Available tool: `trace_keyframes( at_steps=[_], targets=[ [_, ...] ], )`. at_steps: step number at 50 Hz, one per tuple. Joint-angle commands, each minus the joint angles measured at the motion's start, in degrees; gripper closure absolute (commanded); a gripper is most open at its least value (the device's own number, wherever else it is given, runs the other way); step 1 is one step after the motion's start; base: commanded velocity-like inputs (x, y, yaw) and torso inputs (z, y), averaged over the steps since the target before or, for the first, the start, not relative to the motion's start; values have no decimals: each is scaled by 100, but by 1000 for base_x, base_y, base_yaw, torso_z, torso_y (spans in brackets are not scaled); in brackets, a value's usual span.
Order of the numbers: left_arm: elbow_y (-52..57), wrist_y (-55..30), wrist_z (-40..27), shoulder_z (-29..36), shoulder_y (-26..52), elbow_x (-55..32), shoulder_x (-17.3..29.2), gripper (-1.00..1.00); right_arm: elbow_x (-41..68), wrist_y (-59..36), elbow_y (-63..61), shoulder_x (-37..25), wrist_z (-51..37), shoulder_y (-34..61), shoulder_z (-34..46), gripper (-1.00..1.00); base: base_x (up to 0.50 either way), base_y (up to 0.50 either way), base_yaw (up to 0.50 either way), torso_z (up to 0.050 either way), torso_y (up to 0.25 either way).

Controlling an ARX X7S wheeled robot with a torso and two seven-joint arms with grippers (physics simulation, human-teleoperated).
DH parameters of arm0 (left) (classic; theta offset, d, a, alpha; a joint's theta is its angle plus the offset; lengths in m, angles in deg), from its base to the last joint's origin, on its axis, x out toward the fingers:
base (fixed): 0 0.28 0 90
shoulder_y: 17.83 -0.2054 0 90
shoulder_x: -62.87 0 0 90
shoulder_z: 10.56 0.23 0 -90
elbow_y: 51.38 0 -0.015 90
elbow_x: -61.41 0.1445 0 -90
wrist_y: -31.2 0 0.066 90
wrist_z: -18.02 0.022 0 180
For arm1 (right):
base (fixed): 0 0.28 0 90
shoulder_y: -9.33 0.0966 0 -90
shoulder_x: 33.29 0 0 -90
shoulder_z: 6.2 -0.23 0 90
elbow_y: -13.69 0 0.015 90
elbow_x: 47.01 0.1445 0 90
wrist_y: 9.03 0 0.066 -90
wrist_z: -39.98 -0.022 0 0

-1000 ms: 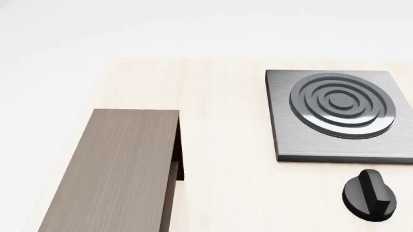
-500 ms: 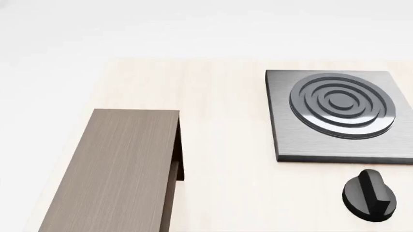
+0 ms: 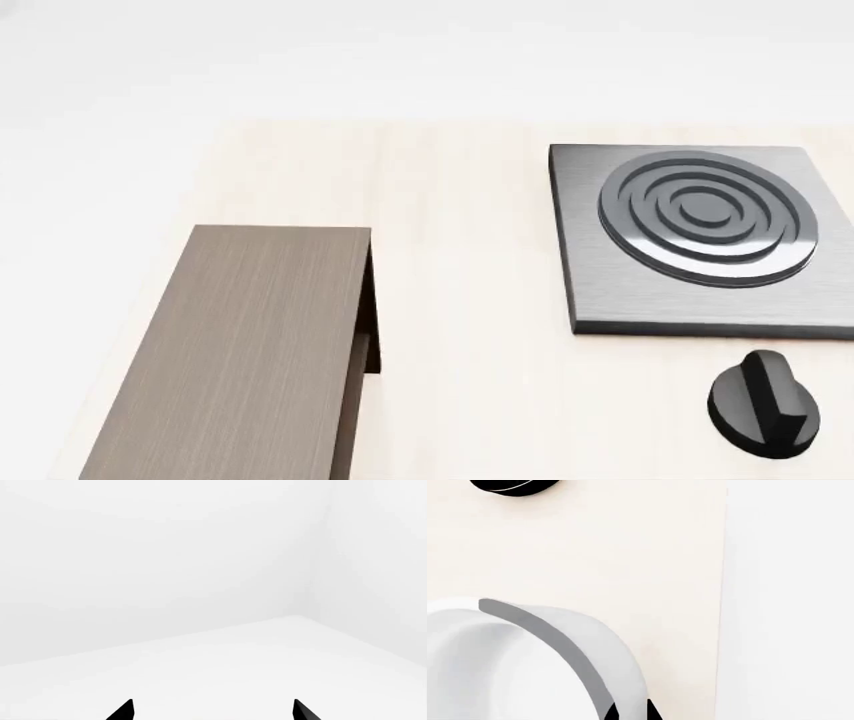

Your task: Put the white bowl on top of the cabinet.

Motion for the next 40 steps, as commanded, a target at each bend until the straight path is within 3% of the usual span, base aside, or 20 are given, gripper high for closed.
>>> trace_keyframes(
  at_steps=[1,10,18,40],
  targets=[
    [5,25,-4,-1,-17,-22,8,-100,-40,81,-580,-191,-136,57,-319,100,0,0,0,0,0],
    [2,19,-16,22,-6,-17,13,-100,72,73,-923,-257,-163,-65,-618,100,0,0,0,0,0],
    [15,29,-20,24,-13,-33,22,-100,191,-9,-1077,-411,-243,508,-265,100,0,0,0,0,0],
    [-45,88,-8,39,-11,-68,26,-100,391,-1028,-583,-477,-1027,4492,1996,100,0,0,0,0,1]
  ],
)
